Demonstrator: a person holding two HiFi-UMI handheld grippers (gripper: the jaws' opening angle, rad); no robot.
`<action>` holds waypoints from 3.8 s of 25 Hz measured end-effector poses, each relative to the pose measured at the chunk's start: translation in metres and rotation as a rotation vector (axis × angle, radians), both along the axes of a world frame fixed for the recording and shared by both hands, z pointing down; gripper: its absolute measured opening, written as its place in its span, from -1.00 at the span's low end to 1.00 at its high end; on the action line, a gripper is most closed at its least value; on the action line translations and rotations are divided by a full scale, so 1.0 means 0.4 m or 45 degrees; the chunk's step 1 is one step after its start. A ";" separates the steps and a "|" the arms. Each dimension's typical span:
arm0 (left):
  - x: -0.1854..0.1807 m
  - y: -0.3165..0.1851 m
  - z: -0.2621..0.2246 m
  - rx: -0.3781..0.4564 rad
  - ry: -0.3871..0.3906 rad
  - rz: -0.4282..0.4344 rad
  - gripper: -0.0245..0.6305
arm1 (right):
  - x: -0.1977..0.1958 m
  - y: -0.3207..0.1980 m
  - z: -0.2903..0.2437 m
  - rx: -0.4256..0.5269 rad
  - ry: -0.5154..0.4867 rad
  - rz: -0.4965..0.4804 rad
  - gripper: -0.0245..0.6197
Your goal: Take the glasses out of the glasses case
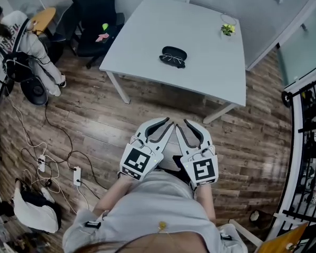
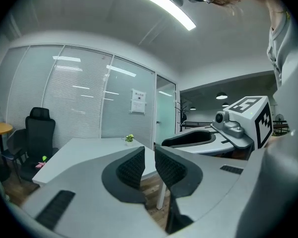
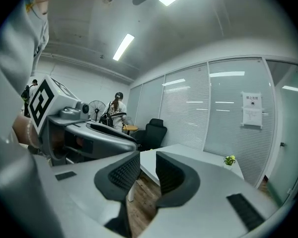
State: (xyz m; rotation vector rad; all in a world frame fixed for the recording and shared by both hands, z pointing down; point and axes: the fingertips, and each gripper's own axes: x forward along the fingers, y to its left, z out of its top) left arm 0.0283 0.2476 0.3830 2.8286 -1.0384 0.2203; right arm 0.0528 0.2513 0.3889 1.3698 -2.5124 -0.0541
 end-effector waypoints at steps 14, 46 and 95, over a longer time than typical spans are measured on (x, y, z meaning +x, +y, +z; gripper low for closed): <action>-0.067 -0.232 0.020 -0.034 -0.012 0.075 -0.72 | -0.069 -0.228 0.013 -0.028 0.015 0.058 -0.61; -0.165 -0.508 0.040 -0.039 0.011 -0.007 -0.72 | -0.159 -0.524 0.040 -0.041 0.043 -0.018 -0.61; 0.032 -1.094 0.069 -0.131 -0.038 0.164 -0.72 | 0.028 -1.092 0.111 -0.147 0.160 0.073 -0.60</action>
